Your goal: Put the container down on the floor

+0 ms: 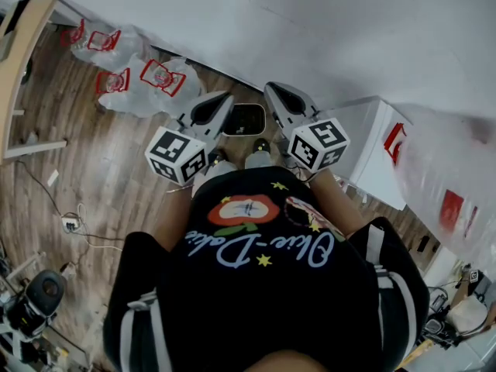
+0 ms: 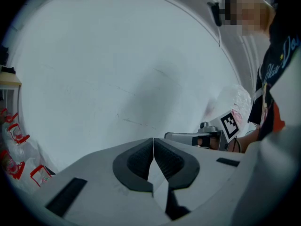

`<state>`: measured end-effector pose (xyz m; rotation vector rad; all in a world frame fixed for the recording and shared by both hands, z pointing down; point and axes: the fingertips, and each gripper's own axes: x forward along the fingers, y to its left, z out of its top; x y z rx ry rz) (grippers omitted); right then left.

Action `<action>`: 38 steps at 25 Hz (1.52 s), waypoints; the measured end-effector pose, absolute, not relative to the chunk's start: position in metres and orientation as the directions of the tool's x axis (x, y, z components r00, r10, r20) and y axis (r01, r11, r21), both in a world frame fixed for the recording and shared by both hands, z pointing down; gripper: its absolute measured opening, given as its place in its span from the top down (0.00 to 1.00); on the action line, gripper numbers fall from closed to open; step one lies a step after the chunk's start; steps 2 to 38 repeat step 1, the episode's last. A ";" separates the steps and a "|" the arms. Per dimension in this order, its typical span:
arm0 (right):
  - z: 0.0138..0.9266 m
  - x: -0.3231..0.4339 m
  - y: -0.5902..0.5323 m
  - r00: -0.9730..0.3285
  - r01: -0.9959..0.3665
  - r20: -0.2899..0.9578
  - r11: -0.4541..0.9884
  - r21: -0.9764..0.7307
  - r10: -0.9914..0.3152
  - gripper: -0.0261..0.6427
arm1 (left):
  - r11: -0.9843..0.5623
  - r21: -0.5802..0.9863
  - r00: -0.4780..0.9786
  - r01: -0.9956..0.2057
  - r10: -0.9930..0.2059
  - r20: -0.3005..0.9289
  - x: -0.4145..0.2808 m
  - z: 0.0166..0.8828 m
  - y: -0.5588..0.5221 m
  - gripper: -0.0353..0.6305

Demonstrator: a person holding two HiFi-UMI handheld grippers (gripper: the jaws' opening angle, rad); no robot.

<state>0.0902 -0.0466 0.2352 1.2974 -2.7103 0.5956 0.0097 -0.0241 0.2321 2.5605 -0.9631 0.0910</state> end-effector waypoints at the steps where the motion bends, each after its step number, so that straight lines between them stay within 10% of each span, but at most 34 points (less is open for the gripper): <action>1: 0.235 0.090 -0.047 -0.640 -0.763 0.233 0.568 -0.309 -0.732 0.96 | -0.681 0.346 0.759 -0.646 -0.620 0.198 0.009 0.232 -0.025 0.94; 38: 0.235 0.090 -0.047 -0.640 -0.763 0.233 0.568 -0.309 -0.732 0.96 | -0.681 0.346 0.759 -0.646 -0.620 0.198 0.009 0.232 -0.025 0.94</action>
